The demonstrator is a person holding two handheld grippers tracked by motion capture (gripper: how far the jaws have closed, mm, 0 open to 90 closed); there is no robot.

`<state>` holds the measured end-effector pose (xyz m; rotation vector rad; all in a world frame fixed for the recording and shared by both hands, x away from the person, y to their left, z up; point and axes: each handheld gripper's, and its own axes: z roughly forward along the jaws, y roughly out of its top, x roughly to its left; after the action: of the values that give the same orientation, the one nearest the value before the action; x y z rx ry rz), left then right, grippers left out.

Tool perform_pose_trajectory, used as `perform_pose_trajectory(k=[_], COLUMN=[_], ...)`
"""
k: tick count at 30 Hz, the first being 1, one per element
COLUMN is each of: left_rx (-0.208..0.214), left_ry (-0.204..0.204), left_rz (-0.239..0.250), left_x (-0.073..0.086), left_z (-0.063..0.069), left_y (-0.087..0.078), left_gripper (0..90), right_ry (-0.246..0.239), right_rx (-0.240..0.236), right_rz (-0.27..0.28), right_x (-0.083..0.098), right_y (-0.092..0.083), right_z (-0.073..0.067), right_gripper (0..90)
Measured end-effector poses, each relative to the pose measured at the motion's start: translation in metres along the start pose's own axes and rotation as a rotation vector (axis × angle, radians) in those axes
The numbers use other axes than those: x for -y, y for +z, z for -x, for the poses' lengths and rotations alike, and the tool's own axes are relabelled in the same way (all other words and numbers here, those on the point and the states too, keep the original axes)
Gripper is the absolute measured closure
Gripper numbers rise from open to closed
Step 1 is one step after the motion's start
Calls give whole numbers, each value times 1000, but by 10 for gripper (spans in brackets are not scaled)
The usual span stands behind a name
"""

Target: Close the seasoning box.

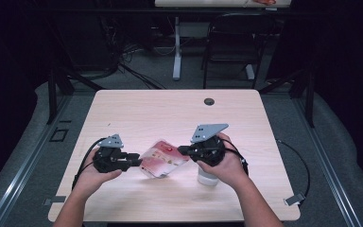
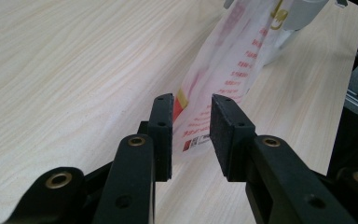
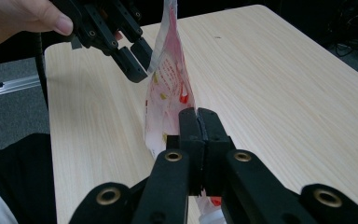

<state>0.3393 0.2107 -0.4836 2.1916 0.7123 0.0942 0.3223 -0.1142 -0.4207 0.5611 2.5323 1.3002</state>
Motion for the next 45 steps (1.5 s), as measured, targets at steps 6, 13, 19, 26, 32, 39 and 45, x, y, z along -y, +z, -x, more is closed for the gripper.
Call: perform_pose_trajectory(k=[6,13,19,26,32,39,45], left_rx=[-4,-4,-4,-6,1,5,12], left_ry=[7,12,29,28,17,10,0], left_rz=[2,7,24,24,26,34,35], left_x=[0,-1,-2,-2,-1,-1,1], left_z=[1,3,5,5,4,4,3], left_y=[-1,-4,-4,-4,-7,-11,-13], left_gripper=[717,707,652,646,635,624,624], right_ry=[6,16,19,8,24,11,7], right_rx=[-9,-14,-31,-50,-84,-87,-91], right_rz=[12,27,41,48,47,44,43], right_x=[-4,-6,-9,-15,-19,-27,-32], right_y=[4,7,11,18,23,29,36], right_z=[-1,-1,-3,-8,-8,-14,-16], right_gripper=[893,891,888,878,850,799,750])
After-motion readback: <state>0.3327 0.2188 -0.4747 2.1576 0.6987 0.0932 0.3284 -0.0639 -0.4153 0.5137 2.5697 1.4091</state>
